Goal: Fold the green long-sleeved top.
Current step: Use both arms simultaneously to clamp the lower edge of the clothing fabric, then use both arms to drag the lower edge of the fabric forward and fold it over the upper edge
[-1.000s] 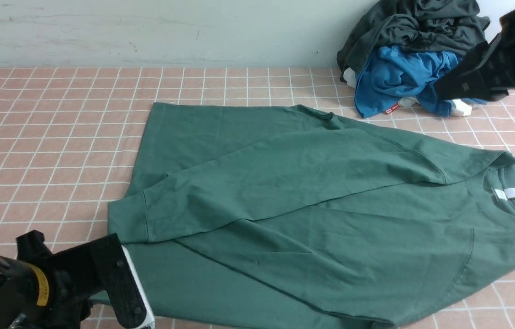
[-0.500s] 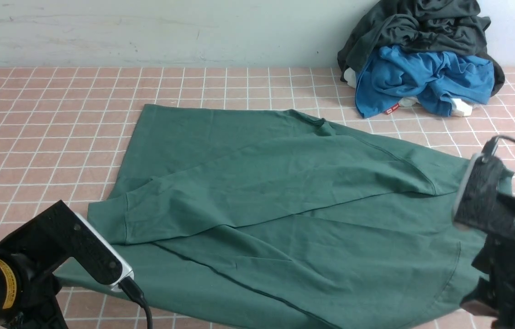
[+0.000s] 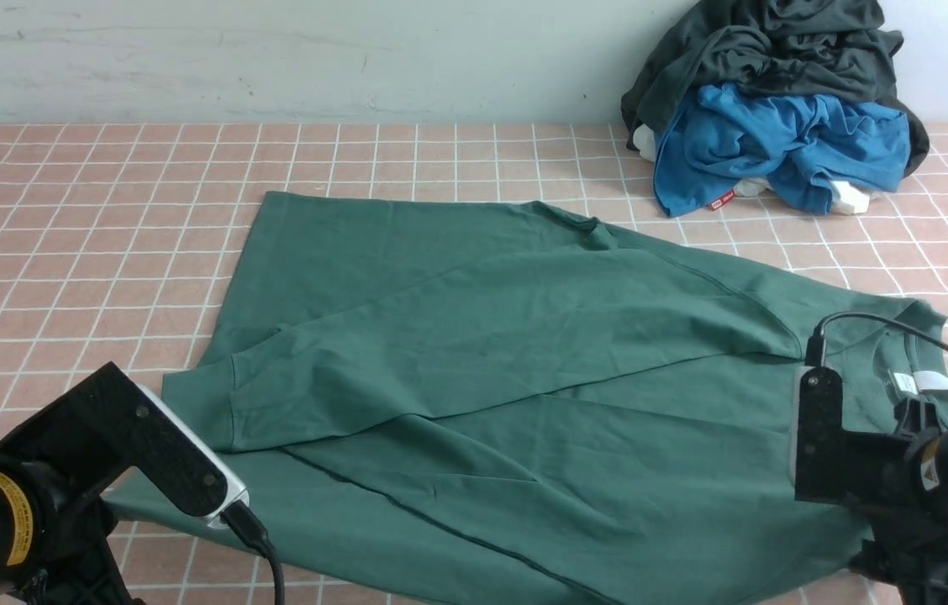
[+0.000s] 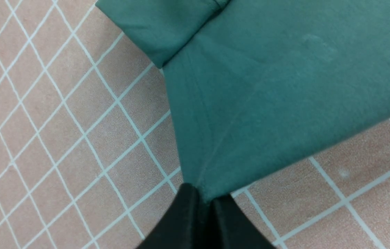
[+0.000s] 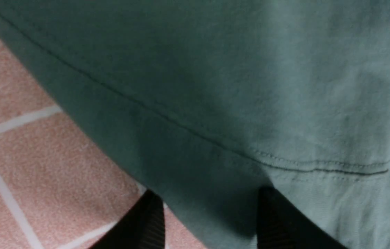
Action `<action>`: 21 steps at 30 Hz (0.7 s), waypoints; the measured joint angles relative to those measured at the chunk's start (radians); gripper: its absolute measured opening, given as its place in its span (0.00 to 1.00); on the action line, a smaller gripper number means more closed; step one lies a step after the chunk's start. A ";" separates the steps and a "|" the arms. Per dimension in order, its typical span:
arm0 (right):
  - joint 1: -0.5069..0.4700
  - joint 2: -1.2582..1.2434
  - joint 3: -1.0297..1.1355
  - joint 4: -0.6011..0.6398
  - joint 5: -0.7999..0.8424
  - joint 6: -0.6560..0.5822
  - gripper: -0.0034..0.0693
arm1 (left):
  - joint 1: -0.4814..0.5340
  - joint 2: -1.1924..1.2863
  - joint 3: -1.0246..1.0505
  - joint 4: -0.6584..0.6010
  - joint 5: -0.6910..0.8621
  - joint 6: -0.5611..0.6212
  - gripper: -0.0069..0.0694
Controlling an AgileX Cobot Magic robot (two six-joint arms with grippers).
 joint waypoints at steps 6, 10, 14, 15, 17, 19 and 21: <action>0.000 -0.012 0.000 -0.011 -0.006 0.007 0.17 | 0.000 -0.002 0.000 -0.010 0.000 0.000 0.10; 0.000 -0.078 0.000 -0.011 0.010 0.090 0.05 | 0.000 -0.019 -0.011 -0.089 0.038 -0.013 0.10; 0.000 -0.152 -0.015 -0.011 0.074 0.176 0.05 | 0.000 -0.029 -0.073 -0.167 0.140 -0.022 0.11; 0.000 -0.192 -0.044 -0.011 0.126 0.222 0.05 | 0.000 -0.032 -0.119 -0.190 0.196 -0.023 0.11; 0.000 -0.207 -0.076 -0.011 0.162 0.262 0.05 | 0.000 -0.032 -0.158 -0.194 0.214 -0.031 0.11; 0.000 -0.208 -0.137 -0.011 0.195 0.310 0.05 | 0.000 -0.018 -0.229 -0.197 0.212 -0.059 0.11; 0.000 -0.187 -0.199 -0.011 0.202 0.354 0.05 | 0.002 0.015 -0.285 -0.197 0.197 -0.084 0.11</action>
